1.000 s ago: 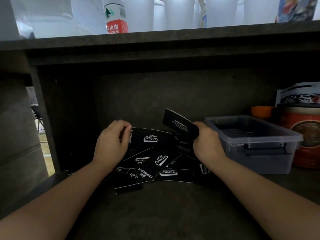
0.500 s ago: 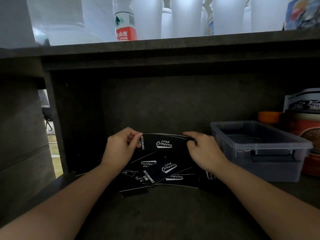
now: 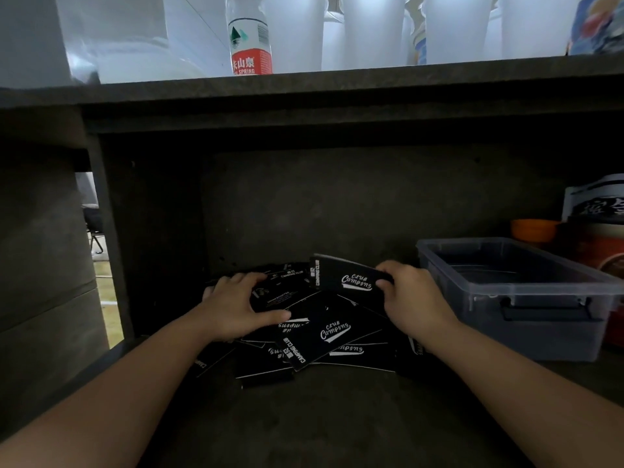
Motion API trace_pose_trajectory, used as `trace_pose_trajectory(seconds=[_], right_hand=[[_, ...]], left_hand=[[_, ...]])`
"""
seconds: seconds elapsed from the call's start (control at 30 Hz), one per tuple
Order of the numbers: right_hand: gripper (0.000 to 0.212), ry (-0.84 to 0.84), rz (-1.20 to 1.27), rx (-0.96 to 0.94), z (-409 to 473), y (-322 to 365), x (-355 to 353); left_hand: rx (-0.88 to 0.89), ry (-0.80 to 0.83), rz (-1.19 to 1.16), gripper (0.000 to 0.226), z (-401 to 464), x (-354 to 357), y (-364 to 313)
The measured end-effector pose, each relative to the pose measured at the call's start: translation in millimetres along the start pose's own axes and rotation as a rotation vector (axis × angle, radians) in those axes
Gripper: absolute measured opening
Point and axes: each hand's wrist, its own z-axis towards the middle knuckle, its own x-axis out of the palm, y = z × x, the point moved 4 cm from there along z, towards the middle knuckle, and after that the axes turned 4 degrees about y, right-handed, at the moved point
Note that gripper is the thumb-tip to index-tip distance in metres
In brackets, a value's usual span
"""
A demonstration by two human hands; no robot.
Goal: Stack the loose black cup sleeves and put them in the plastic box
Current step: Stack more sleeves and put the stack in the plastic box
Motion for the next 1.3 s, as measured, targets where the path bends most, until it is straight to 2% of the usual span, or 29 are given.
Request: trace_pose_trajectory(seconds=[0.1, 0.17, 0.37, 0.43, 0.53, 0.63, 0.77, 0.9, 1.07, 1.2, 1.3], right_hand=[[0.017, -0.058, 0.005, 0.027, 0, -2, -5], [0.016, -0.096, 0.009, 0.036, 0, -3, -7], [0.021, -0.141, 0.023, 0.070, -1, -6, -10], [0.025, -0.151, 0.034, 0.071, -1, -7, -11], [0.030, -0.141, 0.041, 0.074, -1, -8, -10], [0.032, -0.075, 0.076, 0.056, -1, -5, -6], [0.023, 0.052, 0.114, -0.061, -5, 9, 1], [0.021, 0.142, 0.145, -0.164, -10, 22, 9], [0.015, 0.044, 0.074, -0.094, -6, 13, 3], [0.028, -0.055, 0.135, 0.054, -2, -1, -4], [0.037, -0.118, 0.191, 0.097, -2, -6, -9]], left_hand=[[0.040, -0.023, -0.022, 0.082, 3, -1, 0], [0.068, -0.077, -0.144, 0.072, 4, -5, 0], [0.138, -0.382, -0.377, 0.065, 1, -18, 2], [0.151, -0.391, -0.471, 0.059, -1, -19, 0], [0.195, -0.431, -0.593, 0.030, -4, -21, -3], [0.234, -0.422, -0.594, 0.018, -6, -22, -7], [0.201, -0.448, -0.580, 0.018, -8, -20, -12], [0.144, -0.473, -0.645, 0.036, -9, -13, -24], [0.219, -0.485, -0.519, 0.047, -8, -5, -41], [0.108, -0.443, -0.355, 0.055, 4, 2, -18], [0.108, -0.352, -0.245, 0.055, 7, 6, -12]])
